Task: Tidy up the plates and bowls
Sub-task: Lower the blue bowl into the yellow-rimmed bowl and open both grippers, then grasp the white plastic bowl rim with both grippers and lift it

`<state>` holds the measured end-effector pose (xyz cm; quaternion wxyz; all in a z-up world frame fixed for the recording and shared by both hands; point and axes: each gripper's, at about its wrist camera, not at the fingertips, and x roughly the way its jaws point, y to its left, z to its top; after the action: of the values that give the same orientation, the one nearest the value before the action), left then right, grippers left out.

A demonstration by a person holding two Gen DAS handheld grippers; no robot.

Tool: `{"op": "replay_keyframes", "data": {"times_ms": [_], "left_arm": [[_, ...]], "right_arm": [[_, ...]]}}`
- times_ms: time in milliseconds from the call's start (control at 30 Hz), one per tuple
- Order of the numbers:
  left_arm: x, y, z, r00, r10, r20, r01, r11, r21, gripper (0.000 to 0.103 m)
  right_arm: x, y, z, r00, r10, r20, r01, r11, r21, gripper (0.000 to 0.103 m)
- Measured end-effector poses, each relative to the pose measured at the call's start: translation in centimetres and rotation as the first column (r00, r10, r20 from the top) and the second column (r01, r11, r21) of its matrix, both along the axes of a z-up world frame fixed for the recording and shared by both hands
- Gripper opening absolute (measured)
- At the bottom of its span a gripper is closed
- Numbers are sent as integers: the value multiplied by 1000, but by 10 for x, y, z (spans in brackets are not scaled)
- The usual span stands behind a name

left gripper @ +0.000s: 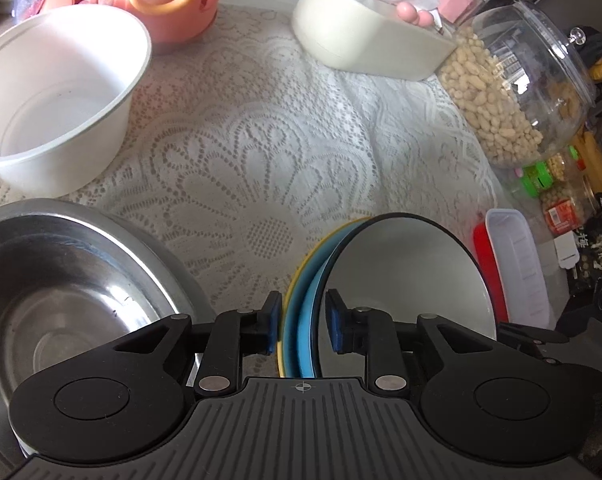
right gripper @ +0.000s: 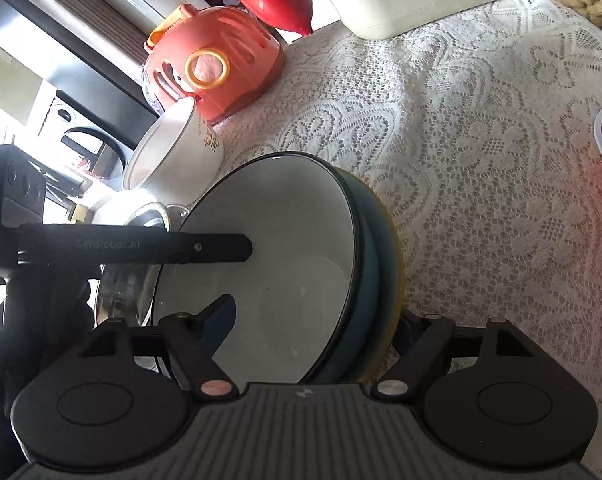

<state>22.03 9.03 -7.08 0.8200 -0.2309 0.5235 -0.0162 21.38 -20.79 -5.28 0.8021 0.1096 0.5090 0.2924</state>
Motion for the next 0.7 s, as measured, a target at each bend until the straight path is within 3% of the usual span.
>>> {"op": "replay_keyframes", "data": {"times_ms": [333,433,500,600,700], "left_arm": [[-2,9,7,1000,6,7,-6,1000,0,27],[-3,21,24,1000,-6,30,7,1000,-23,26],[-1,36,49,996,-14,84,17,999,-36,26],[0,63,94,979,-24,204,16,999,39,26],[-7,107,119,954,46,297,-77,993,94,26]], "right_arm": [[4,11,-2,999,20,34,-20,1000,-20,82],[1,15,7,998,14,66,-6,993,-117,82],[-3,17,26,990,27,141,3,978,-208,83],[-6,27,62,965,57,255,35,939,-342,86],[-2,51,93,940,85,330,80,886,-456,88]]}}
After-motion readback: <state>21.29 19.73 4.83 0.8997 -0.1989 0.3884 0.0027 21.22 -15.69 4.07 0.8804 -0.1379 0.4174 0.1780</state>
